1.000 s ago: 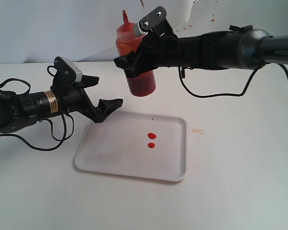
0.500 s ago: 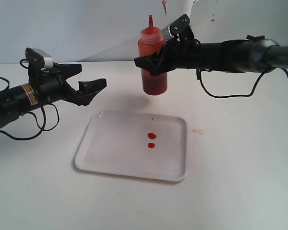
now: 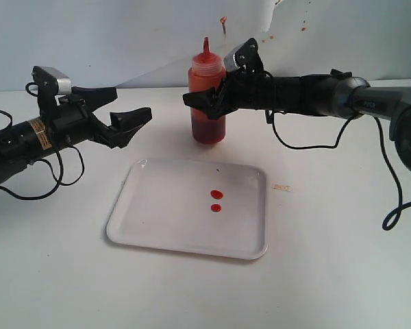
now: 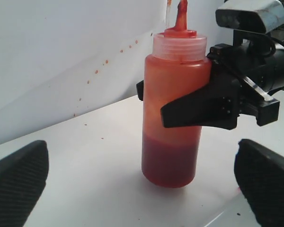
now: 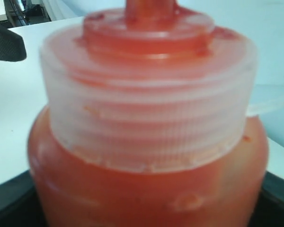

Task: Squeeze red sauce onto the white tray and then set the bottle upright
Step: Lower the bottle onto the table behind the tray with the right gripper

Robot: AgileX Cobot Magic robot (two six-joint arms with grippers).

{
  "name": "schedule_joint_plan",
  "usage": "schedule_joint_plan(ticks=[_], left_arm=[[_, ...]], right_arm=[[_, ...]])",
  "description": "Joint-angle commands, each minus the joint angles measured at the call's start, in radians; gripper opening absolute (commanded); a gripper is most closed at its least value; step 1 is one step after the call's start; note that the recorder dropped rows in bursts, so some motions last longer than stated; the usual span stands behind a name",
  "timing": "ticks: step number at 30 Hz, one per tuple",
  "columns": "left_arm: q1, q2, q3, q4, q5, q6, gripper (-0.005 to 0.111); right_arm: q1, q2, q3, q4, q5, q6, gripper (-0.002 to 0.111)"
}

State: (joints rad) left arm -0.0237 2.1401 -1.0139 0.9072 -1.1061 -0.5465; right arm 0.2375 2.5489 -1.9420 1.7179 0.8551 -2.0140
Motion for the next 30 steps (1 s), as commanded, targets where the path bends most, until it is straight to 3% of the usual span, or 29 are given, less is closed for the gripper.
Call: schedule_joint_plan(ticks=[1,17,22,26,27,30], left_arm=[[0.002,-0.009,-0.004,-0.007,-0.014,-0.002,0.105],[0.002,-0.009,-0.004,-0.007,-0.014,0.0,0.105],[0.002,-0.009,-0.004,-0.007,-0.014,0.0,0.105],[0.002,-0.009,-0.004,-0.007,-0.014,0.0,0.105],[0.002,-0.009,-0.004,-0.007,-0.014,0.0,0.105],[0.002,-0.009,-0.004,-0.007,-0.014,0.0,0.105]], right_arm=[[-0.007,0.003,-0.014,0.027,0.025,0.002,0.0],[-0.007,0.005,-0.014,0.027,0.026,0.075,0.003],[-0.007,0.005,-0.014,0.027,0.057,0.086,0.038],[-0.007,0.005,-0.014,0.027,0.042,0.086,0.095],[-0.007,0.005,-0.014,0.027,0.043,0.086,0.104],[-0.007,0.005,-0.014,0.027,0.046,0.09,0.105]])
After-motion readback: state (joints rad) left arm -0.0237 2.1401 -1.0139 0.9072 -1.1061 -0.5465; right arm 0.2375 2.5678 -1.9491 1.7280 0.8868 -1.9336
